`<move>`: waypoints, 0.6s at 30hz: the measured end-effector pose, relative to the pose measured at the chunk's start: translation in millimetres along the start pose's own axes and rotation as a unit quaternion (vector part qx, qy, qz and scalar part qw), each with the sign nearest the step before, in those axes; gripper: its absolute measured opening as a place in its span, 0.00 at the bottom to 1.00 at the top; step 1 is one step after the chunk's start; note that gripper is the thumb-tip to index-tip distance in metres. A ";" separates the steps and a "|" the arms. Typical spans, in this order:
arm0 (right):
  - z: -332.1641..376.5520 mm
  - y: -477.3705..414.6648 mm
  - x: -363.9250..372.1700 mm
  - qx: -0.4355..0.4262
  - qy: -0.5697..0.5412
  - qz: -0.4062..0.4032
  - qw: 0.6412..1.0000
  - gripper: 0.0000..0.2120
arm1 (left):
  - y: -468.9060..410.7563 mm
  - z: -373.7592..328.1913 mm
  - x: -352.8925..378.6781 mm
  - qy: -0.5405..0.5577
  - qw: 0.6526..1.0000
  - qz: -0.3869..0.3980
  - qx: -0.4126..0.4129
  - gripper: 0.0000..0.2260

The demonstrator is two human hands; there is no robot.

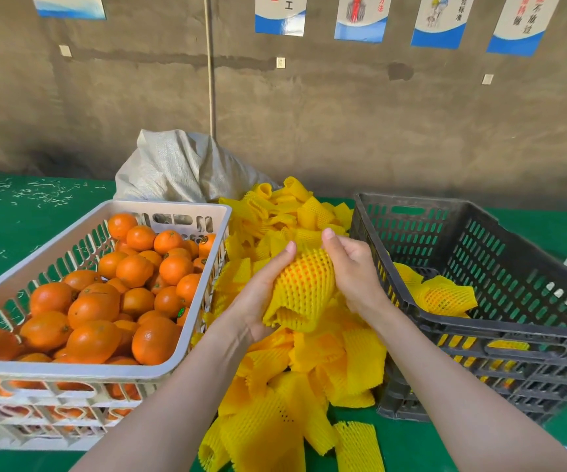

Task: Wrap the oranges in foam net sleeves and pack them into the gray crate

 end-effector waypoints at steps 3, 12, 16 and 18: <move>1.7 -3.2 -0.7 0.038 -0.036 0.074 0.996 0.19 | 2.1 1.4 -0.7 -0.017 1.000 0.011 -0.018 0.18; -25.7 35.0 8.5 0.203 -0.241 0.012 0.949 0.34 | 5.8 -15.8 4.6 -0.264 0.913 -0.189 0.248 0.21; -22.7 44.3 10.4 0.207 -0.299 -0.008 0.931 0.36 | 2.6 -8.7 19.9 -0.294 0.898 -0.186 0.269 0.17; -21.9 44.9 1.4 0.214 -0.284 -0.034 0.934 0.37 | 0.7 -6.4 29.7 -0.248 0.927 -0.144 0.241 0.14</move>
Point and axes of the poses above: each hand's wrist, its own y-axis away from the middle knuckle, its own x-axis out of the palm, z = x × y, the point moved 4 cm from there along -y, towards the middle knuckle, and after that the axes turned 5 degrees about -y, right-handed, at the moved point
